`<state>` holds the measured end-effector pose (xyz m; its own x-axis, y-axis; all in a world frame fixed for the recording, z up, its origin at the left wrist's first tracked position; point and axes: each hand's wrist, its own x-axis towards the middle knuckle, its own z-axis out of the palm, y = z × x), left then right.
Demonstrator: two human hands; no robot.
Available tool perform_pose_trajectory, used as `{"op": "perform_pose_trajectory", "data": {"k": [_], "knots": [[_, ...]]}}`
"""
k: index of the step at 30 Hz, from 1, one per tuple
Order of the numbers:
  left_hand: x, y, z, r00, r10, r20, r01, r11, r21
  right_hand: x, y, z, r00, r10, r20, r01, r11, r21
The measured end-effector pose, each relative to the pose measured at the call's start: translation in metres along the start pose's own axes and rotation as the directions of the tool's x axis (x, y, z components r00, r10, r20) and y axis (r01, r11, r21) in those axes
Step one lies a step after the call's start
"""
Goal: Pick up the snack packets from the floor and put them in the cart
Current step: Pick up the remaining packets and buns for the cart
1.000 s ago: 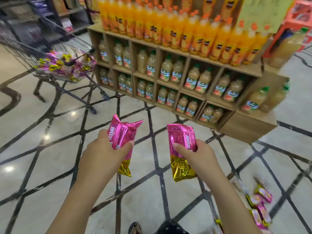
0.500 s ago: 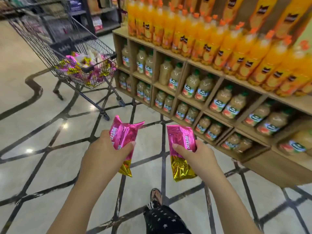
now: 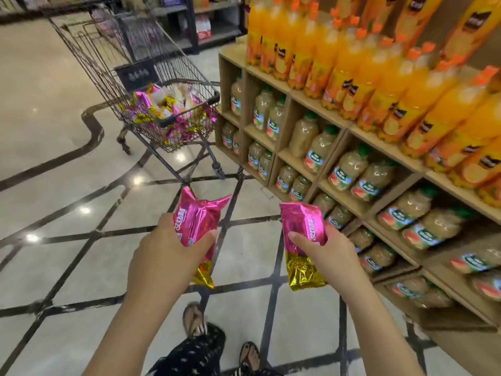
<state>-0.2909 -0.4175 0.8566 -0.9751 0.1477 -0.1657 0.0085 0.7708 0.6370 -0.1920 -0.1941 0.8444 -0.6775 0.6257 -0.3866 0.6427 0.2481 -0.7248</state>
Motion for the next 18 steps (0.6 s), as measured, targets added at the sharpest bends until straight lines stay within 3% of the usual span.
{"op": "perform_pose_trajectory", "data": {"k": [12,18], "knots": [[0.233,0.002,-0.021,0.999,-0.026,-0.026,0.025,0.999,-0.041,0.173,-0.139,0.072,0.997,-0.051,0.050,0.057,0.990,-0.128],[0.350,0.002,-0.055,0.998,-0.036,-0.056,0.034,0.999,-0.036,0.262,-0.218,0.125,0.996,-0.088,0.012,0.088,0.991,-0.097]]}}
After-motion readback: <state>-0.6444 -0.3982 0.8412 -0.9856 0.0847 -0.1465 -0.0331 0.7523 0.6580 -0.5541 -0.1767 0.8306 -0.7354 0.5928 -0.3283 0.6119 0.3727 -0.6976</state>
